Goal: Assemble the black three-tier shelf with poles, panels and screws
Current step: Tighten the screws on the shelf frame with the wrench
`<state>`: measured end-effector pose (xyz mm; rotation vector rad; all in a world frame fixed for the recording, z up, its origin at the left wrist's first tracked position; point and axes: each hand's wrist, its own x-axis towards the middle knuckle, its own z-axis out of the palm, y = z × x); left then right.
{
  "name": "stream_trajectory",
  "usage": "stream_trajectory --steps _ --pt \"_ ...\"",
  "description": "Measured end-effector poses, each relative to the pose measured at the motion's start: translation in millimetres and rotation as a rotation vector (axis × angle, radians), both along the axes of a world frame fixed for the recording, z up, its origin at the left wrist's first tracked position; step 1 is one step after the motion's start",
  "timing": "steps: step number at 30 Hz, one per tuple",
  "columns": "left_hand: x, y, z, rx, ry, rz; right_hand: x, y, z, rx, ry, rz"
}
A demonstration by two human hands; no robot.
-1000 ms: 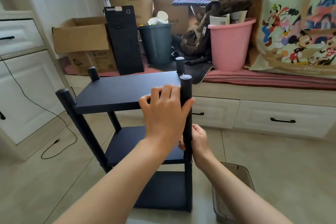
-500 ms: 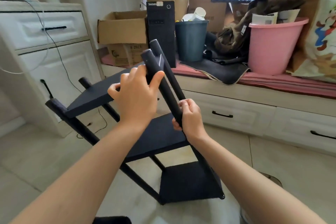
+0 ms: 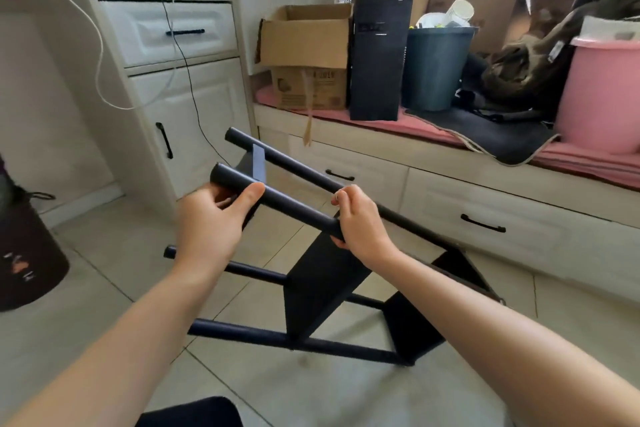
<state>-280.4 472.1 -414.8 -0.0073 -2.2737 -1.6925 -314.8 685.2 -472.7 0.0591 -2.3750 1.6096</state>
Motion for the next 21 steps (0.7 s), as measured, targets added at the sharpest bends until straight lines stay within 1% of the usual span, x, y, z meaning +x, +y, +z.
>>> stream_trajectory --steps 3,6,7,10,13,17,21 --pt "-6 -21 -23 0.037 -0.102 -0.021 -5 -7 -13 0.079 -0.034 -0.018" --pt "-8 -42 -40 0.089 -0.158 -0.059 -7 -16 -25 0.135 -0.09 0.033" --pt "-8 -50 -46 0.074 -0.182 -0.061 -6 -18 -29 0.147 -0.108 0.06" --pt "-7 -71 -62 -0.103 -0.285 -0.091 -1 -23 -45 0.224 -0.158 0.109" --pt "-5 -80 -74 -0.233 -0.398 -0.165 7 -26 -62 0.313 -0.193 0.129" --pt "-13 -80 -86 -0.296 -0.539 -0.25 9 -25 -75 0.353 -0.24 0.131" --pt "-21 -78 -99 -0.421 -0.595 -0.364 9 -21 -87 0.353 -0.331 0.154"
